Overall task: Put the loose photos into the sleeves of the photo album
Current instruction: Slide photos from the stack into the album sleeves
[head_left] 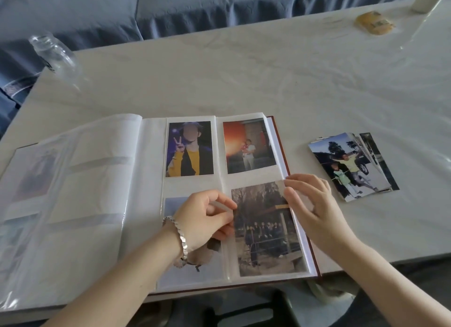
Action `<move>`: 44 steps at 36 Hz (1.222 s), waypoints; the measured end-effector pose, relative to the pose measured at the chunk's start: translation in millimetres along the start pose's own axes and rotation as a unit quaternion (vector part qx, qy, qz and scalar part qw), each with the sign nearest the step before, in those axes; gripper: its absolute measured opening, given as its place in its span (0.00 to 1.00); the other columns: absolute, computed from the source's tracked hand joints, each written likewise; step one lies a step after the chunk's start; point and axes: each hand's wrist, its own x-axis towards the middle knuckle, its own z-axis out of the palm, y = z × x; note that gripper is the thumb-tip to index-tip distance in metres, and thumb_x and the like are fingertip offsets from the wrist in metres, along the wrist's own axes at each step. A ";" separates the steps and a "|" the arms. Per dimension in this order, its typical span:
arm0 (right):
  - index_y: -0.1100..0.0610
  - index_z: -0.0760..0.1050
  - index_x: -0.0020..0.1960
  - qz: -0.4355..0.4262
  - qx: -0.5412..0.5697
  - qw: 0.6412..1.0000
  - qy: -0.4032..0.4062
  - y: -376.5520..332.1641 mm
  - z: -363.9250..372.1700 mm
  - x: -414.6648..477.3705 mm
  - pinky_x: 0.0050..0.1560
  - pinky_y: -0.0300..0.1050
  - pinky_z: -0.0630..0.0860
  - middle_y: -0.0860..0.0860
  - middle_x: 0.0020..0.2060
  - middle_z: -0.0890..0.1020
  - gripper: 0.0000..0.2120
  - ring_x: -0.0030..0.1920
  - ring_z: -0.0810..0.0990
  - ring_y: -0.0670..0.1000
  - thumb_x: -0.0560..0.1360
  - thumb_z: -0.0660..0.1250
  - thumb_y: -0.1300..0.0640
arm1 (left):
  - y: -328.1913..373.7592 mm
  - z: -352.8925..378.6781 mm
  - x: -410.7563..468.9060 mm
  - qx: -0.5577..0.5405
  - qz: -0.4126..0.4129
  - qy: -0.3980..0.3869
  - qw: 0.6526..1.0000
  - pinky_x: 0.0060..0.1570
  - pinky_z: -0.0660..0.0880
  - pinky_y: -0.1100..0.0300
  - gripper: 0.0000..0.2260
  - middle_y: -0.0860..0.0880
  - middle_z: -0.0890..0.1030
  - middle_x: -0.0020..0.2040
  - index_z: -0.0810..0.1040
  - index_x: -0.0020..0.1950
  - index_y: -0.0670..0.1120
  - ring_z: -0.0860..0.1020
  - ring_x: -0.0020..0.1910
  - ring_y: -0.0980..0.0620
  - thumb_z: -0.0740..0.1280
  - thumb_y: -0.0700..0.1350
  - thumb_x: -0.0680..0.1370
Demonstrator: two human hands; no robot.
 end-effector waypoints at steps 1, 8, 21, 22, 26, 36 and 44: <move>0.45 0.74 0.50 0.008 0.022 1.000 -0.011 -6.2 -0.6 1.3 0.59 0.37 0.67 0.39 0.52 0.73 0.13 0.58 0.68 0.42 0.75 0.58 0.38 | 0.8 -0.6 -1.3 0.015 -0.001 0.004 1.000 0.36 0.81 0.58 0.06 0.49 0.82 0.35 0.77 0.44 0.48 0.82 0.33 0.52 0.66 0.37 0.77; 0.42 0.71 0.62 0.012 0.206 0.964 -0.170 -46.7 5.3 2.5 0.55 0.38 0.76 0.39 0.55 0.80 0.21 0.55 0.78 0.39 0.71 0.56 0.38 | 18.9 -25.5 -1.3 0.083 0.101 0.153 0.980 0.39 0.74 0.68 0.03 0.58 0.80 0.41 0.74 0.43 0.58 0.78 0.41 0.62 0.64 0.55 0.75; 0.45 0.73 0.65 -0.089 -0.079 0.976 -0.183 -49.0 17.5 2.8 0.59 0.24 0.62 0.37 0.65 0.70 0.15 0.57 0.72 0.33 0.79 0.60 0.51 | -5.7 -47.4 15.5 0.346 0.077 0.198 0.914 0.70 0.47 0.61 0.38 0.49 0.37 0.76 0.47 0.76 0.56 0.42 0.76 0.51 0.61 0.33 0.74; 0.45 0.73 0.64 -0.086 -0.093 0.979 -0.160 -43.8 11.1 3.9 0.57 0.24 0.64 0.35 0.65 0.69 0.15 0.51 0.72 0.30 0.78 0.61 0.52 | -8.0 -44.3 15.4 0.396 0.112 0.174 0.895 0.70 0.41 0.62 0.38 0.54 0.31 0.74 0.48 0.76 0.58 0.34 0.73 0.55 0.59 0.31 0.74; 0.45 0.73 0.64 -0.055 -0.147 0.983 -0.099 -24.6 -18.8 9.5 0.63 0.33 0.64 0.33 0.64 0.63 0.15 0.55 0.71 0.34 0.77 0.63 0.53 | -13.0 -33.8 21.7 0.465 0.157 0.051 0.870 0.69 0.36 0.62 0.35 0.61 0.32 0.70 0.51 0.75 0.60 0.32 0.70 0.61 0.53 0.31 0.75; 0.52 0.47 0.77 0.112 -0.359 0.926 -0.037 12.3 -65.6 25.6 0.73 0.47 0.42 0.56 0.76 0.47 0.36 0.76 0.43 0.53 0.77 0.59 0.40 | -12.2 -12.2 26.5 0.440 0.132 0.149 0.876 0.61 0.68 0.47 0.22 0.52 0.78 0.62 0.77 0.63 0.50 0.75 0.63 0.48 0.56 0.50 0.71; 0.56 0.68 0.68 0.056 -0.436 0.898 -0.014 23.1 -60.6 25.5 0.65 0.39 0.59 0.50 0.67 0.70 0.20 0.67 0.68 0.50 0.79 0.57 0.48 | 1.3 -7.1 32.2 0.474 0.109 0.149 0.861 0.70 0.53 0.60 0.22 0.57 0.62 0.73 0.62 0.73 0.54 0.59 0.73 0.55 0.50 0.53 0.79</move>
